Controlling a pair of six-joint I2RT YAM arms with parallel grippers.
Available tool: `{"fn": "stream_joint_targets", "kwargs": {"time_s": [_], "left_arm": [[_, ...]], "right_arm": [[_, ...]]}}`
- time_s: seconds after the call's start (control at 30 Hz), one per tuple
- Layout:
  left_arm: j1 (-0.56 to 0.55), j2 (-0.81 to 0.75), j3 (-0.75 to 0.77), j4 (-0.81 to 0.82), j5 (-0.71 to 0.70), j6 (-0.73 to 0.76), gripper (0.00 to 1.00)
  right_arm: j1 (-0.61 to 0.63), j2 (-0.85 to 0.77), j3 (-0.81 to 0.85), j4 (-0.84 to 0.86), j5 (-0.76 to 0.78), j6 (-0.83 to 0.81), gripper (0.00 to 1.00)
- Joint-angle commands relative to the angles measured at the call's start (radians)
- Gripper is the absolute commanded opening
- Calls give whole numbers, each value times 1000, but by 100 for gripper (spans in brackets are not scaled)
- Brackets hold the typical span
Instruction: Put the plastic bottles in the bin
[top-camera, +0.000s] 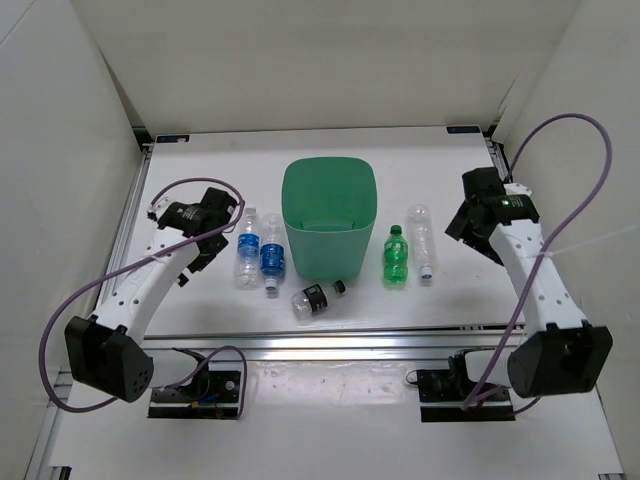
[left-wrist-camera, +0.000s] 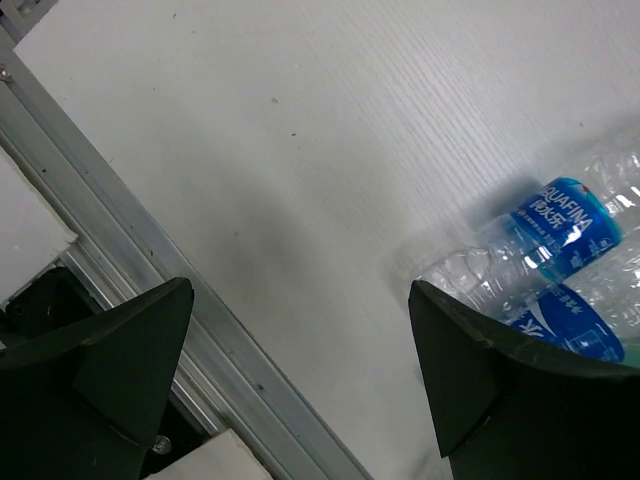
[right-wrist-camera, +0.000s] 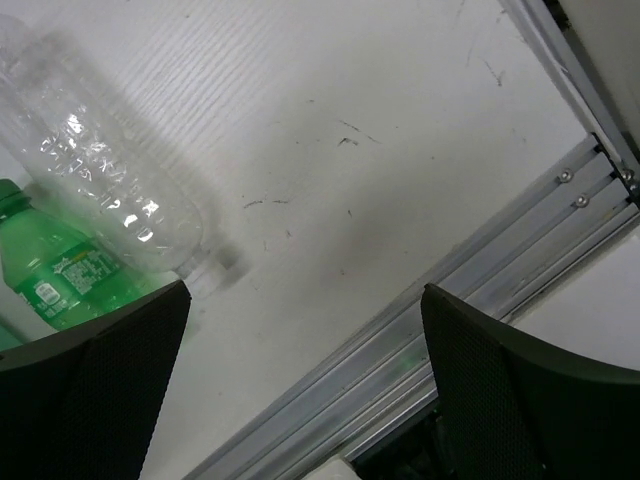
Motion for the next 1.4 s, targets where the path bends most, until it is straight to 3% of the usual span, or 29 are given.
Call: {"fn": "stream_joint_targets", "kwargs": {"time_s": [0.0, 0.2, 0.37, 0.97, 1.07, 1.2, 1.3, 1.37], "left_arm": [[-5, 24, 26, -80, 7, 51, 100], [19, -24, -17, 49, 112, 192, 100], [30, -46, -41, 113, 147, 266, 100], [39, 68, -51, 64, 167, 246, 100], [39, 77, -40, 64, 167, 246, 100], [39, 101, -17, 46, 158, 246, 100], [39, 101, 9, 36, 158, 235, 100], [39, 110, 22, 36, 158, 214, 100]], "right_arm": [[-14, 103, 17, 103, -84, -130, 100], [-23, 328, 56, 207, -282, -223, 100], [-23, 454, 118, 240, -294, -253, 100], [-42, 804, 287, 278, -513, -253, 98], [-54, 826, 297, 278, -524, -253, 90], [-74, 785, 285, 278, -495, -221, 53], [-83, 700, 303, 246, -483, -204, 32], [-83, 639, 326, 225, -483, -178, 26]]}}
